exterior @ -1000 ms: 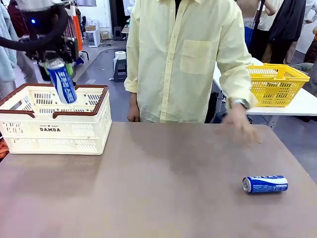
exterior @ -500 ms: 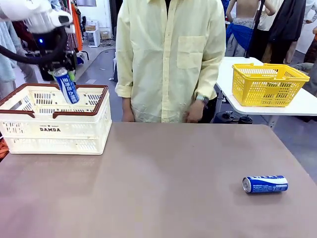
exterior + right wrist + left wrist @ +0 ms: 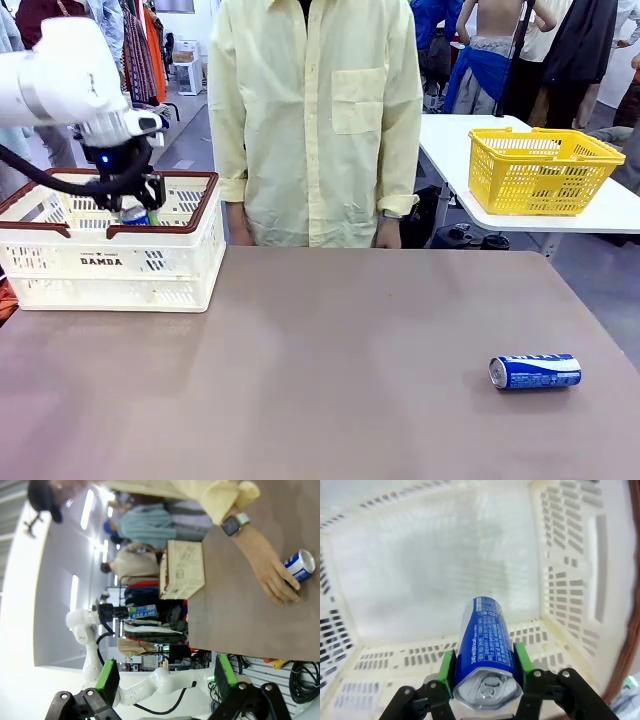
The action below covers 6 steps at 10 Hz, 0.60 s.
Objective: Place the drinks into the Shopping basket.
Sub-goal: Pick up one drink and place it into the Shopping basket.
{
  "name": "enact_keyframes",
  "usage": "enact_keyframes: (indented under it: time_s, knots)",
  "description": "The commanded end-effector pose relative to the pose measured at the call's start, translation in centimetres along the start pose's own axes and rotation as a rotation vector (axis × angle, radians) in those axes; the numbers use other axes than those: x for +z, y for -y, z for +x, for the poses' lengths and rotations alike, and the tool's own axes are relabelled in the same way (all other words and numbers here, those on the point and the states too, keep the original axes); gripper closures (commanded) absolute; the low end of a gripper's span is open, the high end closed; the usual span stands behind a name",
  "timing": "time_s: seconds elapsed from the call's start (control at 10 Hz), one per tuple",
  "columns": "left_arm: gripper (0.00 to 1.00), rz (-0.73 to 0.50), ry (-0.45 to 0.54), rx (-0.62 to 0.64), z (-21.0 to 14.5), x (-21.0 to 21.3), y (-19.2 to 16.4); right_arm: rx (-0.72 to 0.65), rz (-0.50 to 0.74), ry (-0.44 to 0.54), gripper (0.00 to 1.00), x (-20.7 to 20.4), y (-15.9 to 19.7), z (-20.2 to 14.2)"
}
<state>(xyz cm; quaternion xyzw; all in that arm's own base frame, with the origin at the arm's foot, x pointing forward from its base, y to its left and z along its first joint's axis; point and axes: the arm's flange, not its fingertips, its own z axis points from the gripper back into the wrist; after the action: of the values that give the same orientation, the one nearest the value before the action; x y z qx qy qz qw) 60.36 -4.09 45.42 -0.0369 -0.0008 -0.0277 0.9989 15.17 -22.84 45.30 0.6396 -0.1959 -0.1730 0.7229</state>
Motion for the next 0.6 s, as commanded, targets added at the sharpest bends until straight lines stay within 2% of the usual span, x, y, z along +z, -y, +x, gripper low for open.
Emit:
enact_keyframes:
  time_s: [0.0, 0.2, 0.3, 0.4, 0.5]
  knots:
    - [1.0, 0.015, -0.017, 0.018, -0.23, -1.16, 0.46, 0.03, 0.022, 0.011, 0.0, -0.22, -0.28, 0.26]
    - [1.0, 0.048, -0.016, 0.036, -0.61, -1.69, 0.6, 0.03, 0.022, 0.011, 0.0, -0.22, -0.28, 0.26]
    - [0.67, 0.043, -0.015, 0.045, -0.59, -1.7, 0.77, 0.03, 0.022, 0.011, 0.0, -0.22, -0.28, 0.26]
    - [0.09, 0.058, -0.022, 0.05, -0.52, -1.83, 0.99, 0.03, 0.022, 0.011, 0.0, -0.22, -0.28, 0.26]
    - [0.0, 0.065, -0.025, 0.048, -0.57, -1.76, 1.16, 0.03, 0.022, 0.011, 0.0, -0.22, -0.28, 0.26]
